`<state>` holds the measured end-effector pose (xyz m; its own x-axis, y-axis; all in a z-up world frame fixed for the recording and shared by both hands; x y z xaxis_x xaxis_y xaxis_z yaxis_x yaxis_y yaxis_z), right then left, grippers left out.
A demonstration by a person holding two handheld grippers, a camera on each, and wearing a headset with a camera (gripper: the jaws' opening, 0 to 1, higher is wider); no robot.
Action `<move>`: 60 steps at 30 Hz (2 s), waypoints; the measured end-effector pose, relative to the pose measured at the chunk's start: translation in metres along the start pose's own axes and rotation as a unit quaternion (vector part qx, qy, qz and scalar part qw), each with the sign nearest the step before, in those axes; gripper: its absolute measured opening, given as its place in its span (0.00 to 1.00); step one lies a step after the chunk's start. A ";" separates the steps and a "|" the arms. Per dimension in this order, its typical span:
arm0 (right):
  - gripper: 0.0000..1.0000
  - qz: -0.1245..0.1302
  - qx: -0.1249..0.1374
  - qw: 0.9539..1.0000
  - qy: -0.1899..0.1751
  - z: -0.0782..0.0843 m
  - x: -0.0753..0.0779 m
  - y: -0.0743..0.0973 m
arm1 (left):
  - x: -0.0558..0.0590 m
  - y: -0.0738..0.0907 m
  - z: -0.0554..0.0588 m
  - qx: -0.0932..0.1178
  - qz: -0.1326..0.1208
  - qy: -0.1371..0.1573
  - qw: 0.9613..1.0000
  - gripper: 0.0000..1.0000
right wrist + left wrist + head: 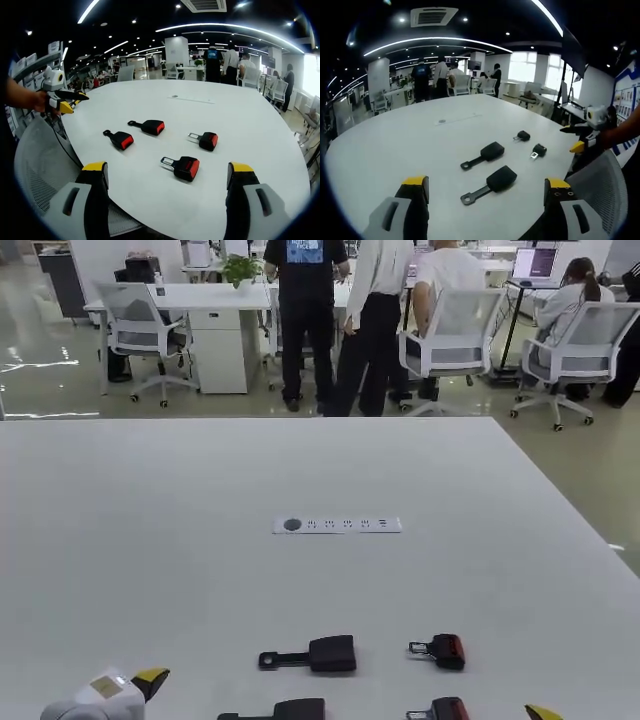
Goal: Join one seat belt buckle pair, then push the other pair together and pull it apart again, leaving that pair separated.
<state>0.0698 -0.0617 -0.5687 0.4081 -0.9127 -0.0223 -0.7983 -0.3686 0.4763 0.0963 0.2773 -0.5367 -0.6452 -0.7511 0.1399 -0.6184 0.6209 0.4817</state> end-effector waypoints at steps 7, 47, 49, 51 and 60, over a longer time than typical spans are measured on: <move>0.99 0.002 -0.001 1.000 -0.001 0.001 0.002 0.000 | 0.001 -0.001 0.002 -0.004 0.000 0.001 1.000 0.97; 0.98 -0.004 -0.008 1.000 -0.003 0.008 0.006 -0.008 | 0.005 -0.010 0.008 -0.023 0.009 0.001 1.000 0.96; 0.97 -0.004 -0.008 1.000 -0.002 0.008 0.007 -0.008 | 0.006 -0.012 0.007 -0.023 0.012 0.001 1.000 0.96; 0.97 -0.004 -0.009 1.000 -0.003 0.009 0.007 -0.010 | 0.006 -0.012 0.009 -0.025 0.013 -0.002 1.000 0.95; 0.96 -0.010 -0.013 1.000 0.002 0.008 0.007 -0.019 | 0.005 -0.022 0.015 -0.034 0.024 -0.001 0.999 0.93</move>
<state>0.0847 -0.0628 -0.5846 0.4261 -0.9042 -0.0288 -0.7777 -0.3823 0.4990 0.0994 0.2632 -0.5599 -0.6750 -0.7197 0.1622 -0.5545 0.6399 0.5320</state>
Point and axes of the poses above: the centre of the closed fingertips' face, and the gripper's own axes: y roughly backward along the fingers, x roughly to its right, z roughly out of its underside, the point moved 3 cm from there along y, roughly backward along the fingers, and after that the axes turned 6 degrees about z, right-handed, at the moved point
